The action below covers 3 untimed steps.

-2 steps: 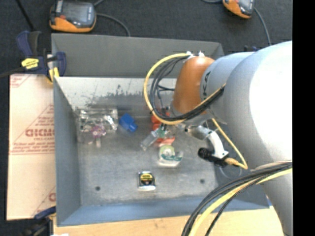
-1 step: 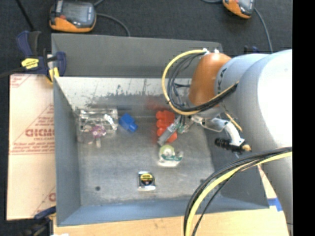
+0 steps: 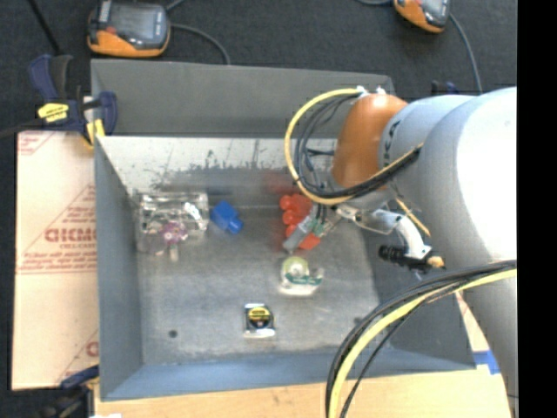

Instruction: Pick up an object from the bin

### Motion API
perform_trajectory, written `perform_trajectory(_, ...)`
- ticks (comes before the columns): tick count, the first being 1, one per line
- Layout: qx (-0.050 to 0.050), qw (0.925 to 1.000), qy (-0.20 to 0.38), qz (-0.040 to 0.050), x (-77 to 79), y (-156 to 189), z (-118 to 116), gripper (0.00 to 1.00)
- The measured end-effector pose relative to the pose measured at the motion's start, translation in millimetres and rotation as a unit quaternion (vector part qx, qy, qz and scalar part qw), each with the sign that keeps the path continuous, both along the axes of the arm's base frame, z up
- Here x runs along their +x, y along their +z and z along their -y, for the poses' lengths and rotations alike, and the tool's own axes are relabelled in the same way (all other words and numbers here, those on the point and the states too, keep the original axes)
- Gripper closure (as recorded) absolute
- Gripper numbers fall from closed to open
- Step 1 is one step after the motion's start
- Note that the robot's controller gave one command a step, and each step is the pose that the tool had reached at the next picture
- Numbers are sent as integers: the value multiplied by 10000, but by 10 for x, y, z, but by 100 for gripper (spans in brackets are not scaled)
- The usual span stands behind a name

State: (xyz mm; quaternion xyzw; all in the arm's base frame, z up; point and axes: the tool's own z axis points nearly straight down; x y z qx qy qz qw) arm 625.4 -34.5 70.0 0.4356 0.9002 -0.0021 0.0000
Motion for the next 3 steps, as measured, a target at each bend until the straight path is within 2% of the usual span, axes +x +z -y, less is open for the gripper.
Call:
perform_trajectory(1,8,9917,-1286,42,-136,363,131,100)
perform_trajectory(2,12,9851,-1719,52,-142,650,59,100)
perform_trajectory(3,21,9850,-1722,74,256,1606,-134,100)
